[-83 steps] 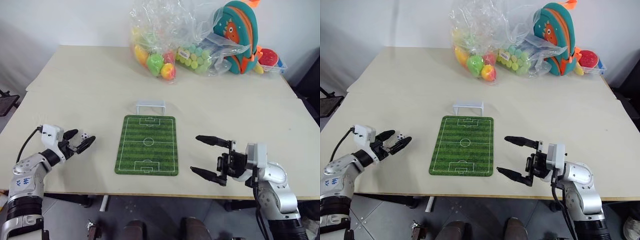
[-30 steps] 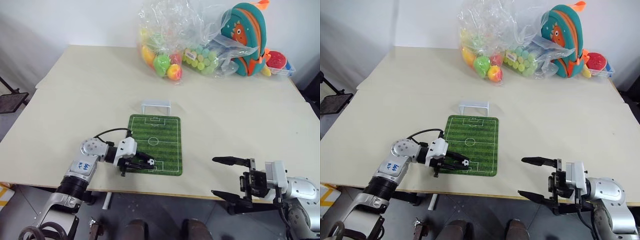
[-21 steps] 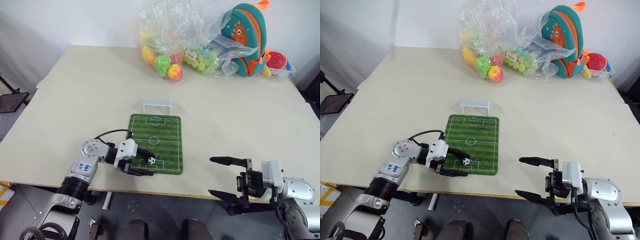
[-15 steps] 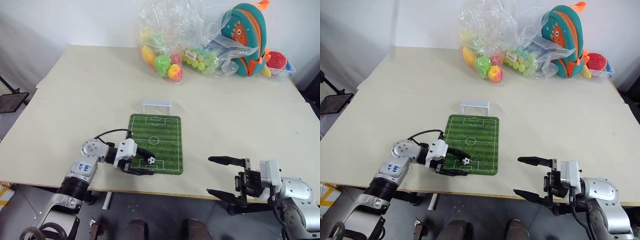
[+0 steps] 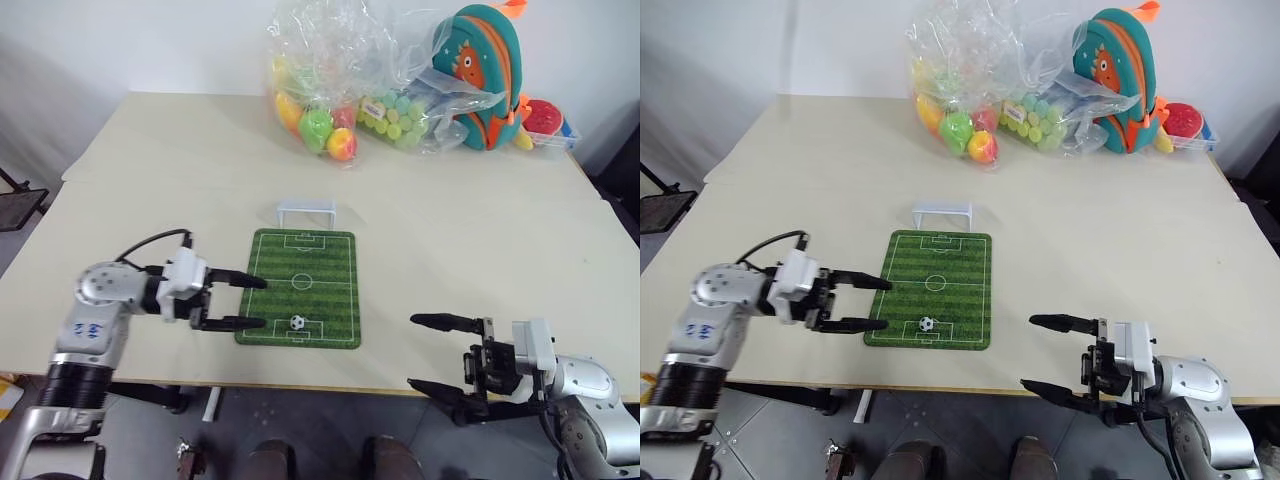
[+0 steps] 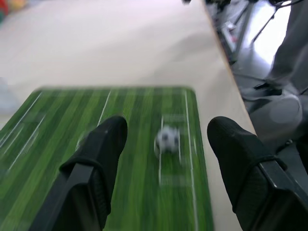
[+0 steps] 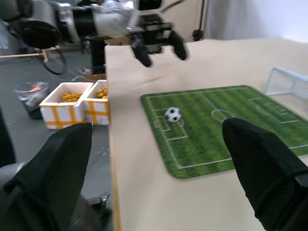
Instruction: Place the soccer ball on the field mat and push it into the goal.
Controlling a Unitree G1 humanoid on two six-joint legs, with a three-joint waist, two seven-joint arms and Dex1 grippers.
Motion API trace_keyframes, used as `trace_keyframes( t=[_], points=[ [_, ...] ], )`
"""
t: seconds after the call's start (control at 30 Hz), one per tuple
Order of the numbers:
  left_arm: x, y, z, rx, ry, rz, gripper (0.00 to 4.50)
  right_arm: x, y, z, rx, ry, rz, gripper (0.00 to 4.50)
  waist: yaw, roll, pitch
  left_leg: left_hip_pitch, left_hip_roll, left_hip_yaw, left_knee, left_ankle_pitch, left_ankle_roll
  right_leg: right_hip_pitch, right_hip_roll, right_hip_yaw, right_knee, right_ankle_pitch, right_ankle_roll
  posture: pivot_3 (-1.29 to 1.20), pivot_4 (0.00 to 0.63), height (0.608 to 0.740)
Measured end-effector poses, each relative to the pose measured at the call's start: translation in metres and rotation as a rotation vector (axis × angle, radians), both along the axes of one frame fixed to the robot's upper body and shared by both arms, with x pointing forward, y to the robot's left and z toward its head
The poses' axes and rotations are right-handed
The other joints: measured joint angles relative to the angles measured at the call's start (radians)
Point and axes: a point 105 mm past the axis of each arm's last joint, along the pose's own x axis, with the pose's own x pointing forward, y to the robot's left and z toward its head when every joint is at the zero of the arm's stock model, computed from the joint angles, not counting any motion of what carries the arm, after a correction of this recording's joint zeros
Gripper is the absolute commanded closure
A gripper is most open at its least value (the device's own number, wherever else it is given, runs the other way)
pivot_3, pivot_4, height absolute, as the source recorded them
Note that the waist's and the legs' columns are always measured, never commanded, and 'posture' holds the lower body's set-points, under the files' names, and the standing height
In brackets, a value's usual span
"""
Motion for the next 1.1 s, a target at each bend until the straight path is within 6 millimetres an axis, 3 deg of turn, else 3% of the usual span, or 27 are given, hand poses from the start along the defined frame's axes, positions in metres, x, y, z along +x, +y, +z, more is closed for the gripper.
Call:
trace_keyframes(
  t=[0.13,0.23,0.3,0.7,1.1],
  points=[
    [-0.025,0.029,-0.033,0.004,0.123,0.104,3.09,0.005,-0.004,0.010,0.010,-0.076,-0.034,0.00,-0.004,0.000,0.000,0.000,0.000,0.000,-0.002,0.000,0.000,0.000,0.000,0.000,-0.001,0.000,0.000,0.00,0.150,0.740],
    [-0.043,0.032,-0.059,-0.018,0.211,0.135,4.00,0.006,-0.006,0.008,0.004,-0.080,-0.042,0.00,0.004,0.000,0.000,0.000,0.000,0.000,-0.002,0.000,0.000,0.000,0.000,0.000,-0.002,0.000,0.000,0.00,0.150,0.740],
    [-0.048,0.029,-0.063,-0.022,0.214,0.130,4.48,0.006,-0.007,0.007,0.000,-0.083,-0.033,0.00,0.013,0.000,0.000,0.000,0.000,0.000,-0.001,0.000,0.000,0.000,0.000,0.000,-0.001,0.000,0.000,0.00,0.150,0.740],
    [-0.041,-0.046,-0.046,-0.100,0.151,-0.021,4.48,-0.002,-0.021,0.000,-0.073,-0.040,0.000,0.00,0.018,0.001,0.000,0.000,0.000,0.001,0.000,-0.002,0.001,0.001,0.000,0.000,-0.002,0.000,-0.001,0.00,0.150,0.740],
    [0.013,-0.088,-0.058,-0.072,0.155,0.031,4.48,-0.006,-0.031,-0.011,-0.073,-0.003,-0.083,0.00,0.020,0.001,0.000,0.000,-0.001,0.001,0.002,-0.002,0.001,0.002,0.000,0.000,-0.002,0.001,0.000,0.00,0.150,0.740]
  ],
)
